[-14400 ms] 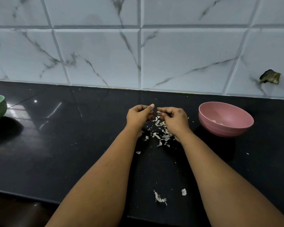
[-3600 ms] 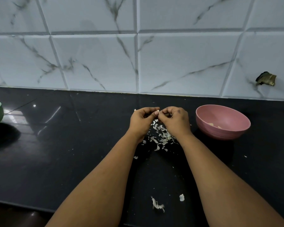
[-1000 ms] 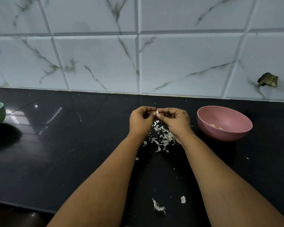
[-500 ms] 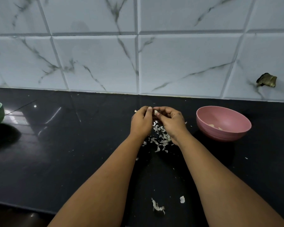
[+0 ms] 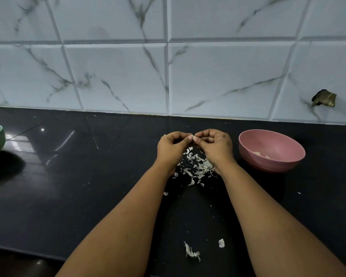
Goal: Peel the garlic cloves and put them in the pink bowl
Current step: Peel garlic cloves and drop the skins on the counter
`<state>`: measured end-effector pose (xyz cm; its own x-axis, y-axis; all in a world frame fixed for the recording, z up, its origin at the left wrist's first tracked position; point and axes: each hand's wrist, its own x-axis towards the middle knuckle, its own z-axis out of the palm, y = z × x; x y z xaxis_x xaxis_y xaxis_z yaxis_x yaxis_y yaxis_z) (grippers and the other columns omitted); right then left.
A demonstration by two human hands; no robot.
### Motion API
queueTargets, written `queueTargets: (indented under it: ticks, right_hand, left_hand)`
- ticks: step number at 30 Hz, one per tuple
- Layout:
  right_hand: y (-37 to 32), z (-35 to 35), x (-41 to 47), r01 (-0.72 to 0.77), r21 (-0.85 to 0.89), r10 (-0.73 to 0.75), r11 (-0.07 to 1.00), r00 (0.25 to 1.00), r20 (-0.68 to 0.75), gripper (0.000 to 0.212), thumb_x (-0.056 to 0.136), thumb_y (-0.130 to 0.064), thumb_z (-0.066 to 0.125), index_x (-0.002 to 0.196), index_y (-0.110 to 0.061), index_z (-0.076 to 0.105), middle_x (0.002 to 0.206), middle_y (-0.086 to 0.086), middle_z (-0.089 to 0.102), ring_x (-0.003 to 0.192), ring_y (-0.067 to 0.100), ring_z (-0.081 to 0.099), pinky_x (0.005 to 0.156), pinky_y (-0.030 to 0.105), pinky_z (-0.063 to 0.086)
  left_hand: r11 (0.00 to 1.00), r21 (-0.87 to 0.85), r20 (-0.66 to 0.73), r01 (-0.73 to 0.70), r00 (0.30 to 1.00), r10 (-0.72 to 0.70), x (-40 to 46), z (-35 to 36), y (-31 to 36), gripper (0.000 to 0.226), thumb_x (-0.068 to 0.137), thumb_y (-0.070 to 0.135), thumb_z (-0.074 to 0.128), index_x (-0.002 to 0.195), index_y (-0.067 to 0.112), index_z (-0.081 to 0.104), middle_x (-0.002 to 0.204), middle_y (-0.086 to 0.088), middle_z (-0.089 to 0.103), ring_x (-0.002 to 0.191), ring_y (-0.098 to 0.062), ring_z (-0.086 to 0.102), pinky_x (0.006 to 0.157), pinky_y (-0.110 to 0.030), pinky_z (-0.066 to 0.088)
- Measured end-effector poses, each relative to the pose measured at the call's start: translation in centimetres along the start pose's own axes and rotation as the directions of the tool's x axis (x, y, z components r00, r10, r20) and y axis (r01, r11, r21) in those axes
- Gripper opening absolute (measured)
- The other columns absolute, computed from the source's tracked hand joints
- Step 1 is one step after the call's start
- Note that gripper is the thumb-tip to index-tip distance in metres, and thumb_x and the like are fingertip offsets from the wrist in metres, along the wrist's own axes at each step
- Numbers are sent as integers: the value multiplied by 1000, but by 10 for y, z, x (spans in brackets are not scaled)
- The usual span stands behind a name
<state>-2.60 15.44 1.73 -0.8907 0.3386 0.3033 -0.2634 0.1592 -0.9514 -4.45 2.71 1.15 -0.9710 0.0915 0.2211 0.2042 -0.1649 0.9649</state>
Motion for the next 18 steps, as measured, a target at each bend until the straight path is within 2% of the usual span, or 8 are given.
queueTargets:
  ticks: [7,12,18]
  right_hand:
    - [3,2,1,153,-117,-160,981,986,-55,19,76,-9,80,72,-21,67,72,-5,70,66,3,66,65,15,52]
    - [4,9,-1,227,-189,-249,955,963,-100,12,78,-6,77,76,-14,68,70,-10,66,63,-5,61,63,11,49]
    - [6,17,-3,274,-227,-308,934,943,-129,12,80,-4,74,77,-13,67,69,-10,64,62,-4,60,63,11,49]
  left_hand:
    - [1000,-20,-61,-20,998,19,-4,8,1,4,89,3,68,87,4,71,86,-6,73,83,-13,71,79,-21,56]
    - [997,-67,-113,-26,993,18,-7,11,1,5,90,3,68,86,5,70,82,-3,73,79,-8,71,77,-20,56]
    - [992,-121,-225,-26,974,-2,-11,18,0,6,90,4,68,85,6,71,81,-3,73,75,-3,71,70,-15,53]
